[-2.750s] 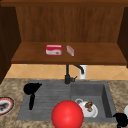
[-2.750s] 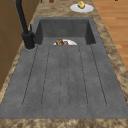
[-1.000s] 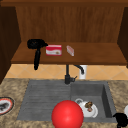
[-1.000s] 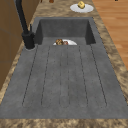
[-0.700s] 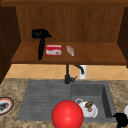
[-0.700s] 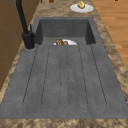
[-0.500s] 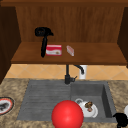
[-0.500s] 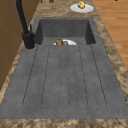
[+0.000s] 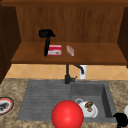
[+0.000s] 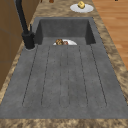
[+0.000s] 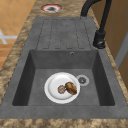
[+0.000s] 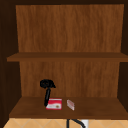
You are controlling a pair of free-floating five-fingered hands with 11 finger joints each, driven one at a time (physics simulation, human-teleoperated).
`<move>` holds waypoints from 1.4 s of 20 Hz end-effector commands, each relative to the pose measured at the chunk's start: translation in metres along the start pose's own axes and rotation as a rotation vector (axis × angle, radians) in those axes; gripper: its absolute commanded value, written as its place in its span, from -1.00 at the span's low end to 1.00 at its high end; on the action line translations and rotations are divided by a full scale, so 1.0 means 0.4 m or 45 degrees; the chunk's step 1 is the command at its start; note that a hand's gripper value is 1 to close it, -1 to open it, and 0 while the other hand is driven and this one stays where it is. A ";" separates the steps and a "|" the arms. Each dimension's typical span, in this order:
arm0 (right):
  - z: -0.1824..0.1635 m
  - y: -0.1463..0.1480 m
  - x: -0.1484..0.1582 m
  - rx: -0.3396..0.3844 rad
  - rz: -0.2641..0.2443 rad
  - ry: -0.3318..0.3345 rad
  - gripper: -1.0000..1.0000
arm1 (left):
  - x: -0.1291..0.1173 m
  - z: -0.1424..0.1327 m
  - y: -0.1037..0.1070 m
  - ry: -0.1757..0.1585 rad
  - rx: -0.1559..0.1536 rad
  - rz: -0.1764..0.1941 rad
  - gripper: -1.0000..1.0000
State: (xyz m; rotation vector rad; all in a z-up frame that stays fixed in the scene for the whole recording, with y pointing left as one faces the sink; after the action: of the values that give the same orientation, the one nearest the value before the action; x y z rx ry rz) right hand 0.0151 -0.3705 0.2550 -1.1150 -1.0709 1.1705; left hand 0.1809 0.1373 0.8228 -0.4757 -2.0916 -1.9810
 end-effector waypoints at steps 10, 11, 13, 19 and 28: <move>0.000 0.000 0.000 0.000 0.000 0.000 0.00 | -0.296 0.026 -0.033 0.032 0.036 0.012 -1.00; 0.000 0.000 0.000 0.000 0.000 0.000 0.00 | -0.322 0.028 -0.042 0.021 0.042 0.025 -1.00; 0.000 0.000 0.000 0.000 0.000 0.000 0.00 | -0.371 0.033 -0.056 0.011 0.048 0.044 -1.00; 0.000 0.000 0.000 0.000 0.000 0.000 0.00 | -0.507 0.044 -0.073 0.003 0.009 0.067 -1.00; 0.000 0.000 0.000 0.000 0.000 0.000 0.00 | -0.668 0.062 -0.033 0.005 0.013 0.155 -1.00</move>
State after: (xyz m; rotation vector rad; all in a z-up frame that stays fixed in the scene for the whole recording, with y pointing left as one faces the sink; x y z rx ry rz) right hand 0.0151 -0.3705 0.2550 -1.1150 -1.0709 1.1705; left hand 0.4057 0.1384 0.7147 -0.5193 -2.0632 -1.9493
